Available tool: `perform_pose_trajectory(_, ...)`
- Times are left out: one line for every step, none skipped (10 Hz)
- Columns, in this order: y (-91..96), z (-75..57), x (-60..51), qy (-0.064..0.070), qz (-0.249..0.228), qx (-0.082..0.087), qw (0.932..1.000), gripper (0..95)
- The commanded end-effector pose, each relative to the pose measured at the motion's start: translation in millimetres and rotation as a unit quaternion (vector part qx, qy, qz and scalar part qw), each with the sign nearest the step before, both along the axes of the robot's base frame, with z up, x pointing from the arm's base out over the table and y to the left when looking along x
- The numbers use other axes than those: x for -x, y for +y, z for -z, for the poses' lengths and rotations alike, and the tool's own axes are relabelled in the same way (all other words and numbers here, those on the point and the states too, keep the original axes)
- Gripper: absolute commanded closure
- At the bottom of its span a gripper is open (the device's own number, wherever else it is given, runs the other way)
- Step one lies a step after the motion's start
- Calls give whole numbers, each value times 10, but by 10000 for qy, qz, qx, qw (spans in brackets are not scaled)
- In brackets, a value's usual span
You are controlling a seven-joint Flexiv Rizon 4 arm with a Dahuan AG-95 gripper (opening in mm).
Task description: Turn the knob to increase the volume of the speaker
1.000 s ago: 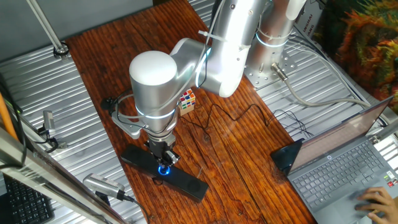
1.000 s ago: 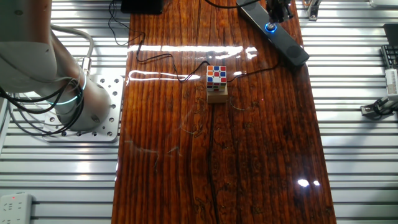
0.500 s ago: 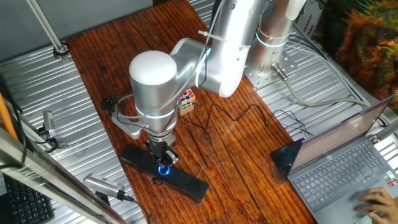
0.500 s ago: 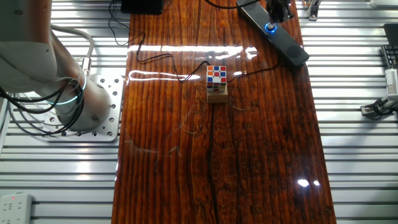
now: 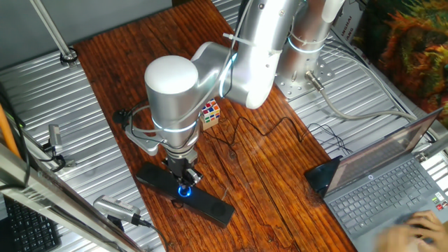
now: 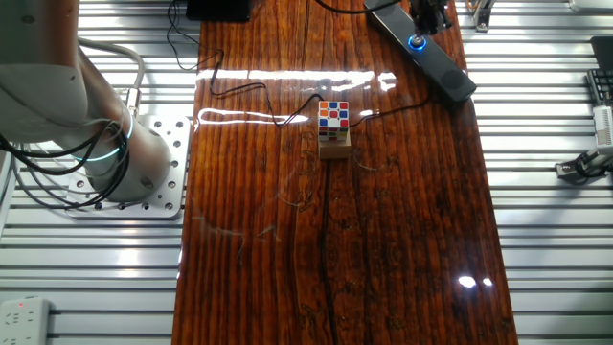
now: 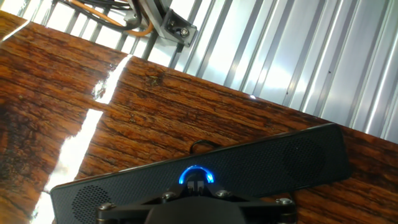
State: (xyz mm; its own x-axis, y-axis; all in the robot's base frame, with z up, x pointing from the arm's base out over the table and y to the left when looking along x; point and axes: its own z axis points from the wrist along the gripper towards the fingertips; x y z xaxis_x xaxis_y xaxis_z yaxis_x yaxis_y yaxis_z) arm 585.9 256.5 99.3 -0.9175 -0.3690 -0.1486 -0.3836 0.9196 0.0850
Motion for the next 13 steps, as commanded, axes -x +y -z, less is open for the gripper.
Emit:
perform_pose_trajectory(-1, 5, -8, -2, -22, -27, 10000, 950)
perform_pose_trajectory(-1, 5, -8, -6, -77, 6, 10000, 950)
perform_pose_trajectory(-1, 5, -8, -31, -291, 82, 9995, 950)
perform_pose_trajectory(-1, 5, -8, -40, -433, 131, 9990, 950)
perform_pose_trajectory(-1, 5, -8, -52, -500, 225, 9985, 950)
perform_pose_trajectory(-1, 5, -8, -106, -367, 208, 9991, 950)
perform_pose_trajectory(-1, 5, -8, -129, -347, 265, 9990, 950)
perform_pose_trajectory(-1, 5, -8, -160, -310, 299, 9989, 950)
perform_pose_trajectory(-1, 5, -8, -171, -279, 301, 9990, 950)
perform_pose_trajectory(-1, 5, -8, -168, -280, 289, 9990, 950)
perform_pose_trajectory(-1, 5, -8, -169, -277, 270, 9991, 950)
perform_pose_trajectory(-1, 5, -8, -174, -273, 262, 9991, 950)
perform_pose_trajectory(-1, 5, -8, -177, -268, 250, 9992, 950)
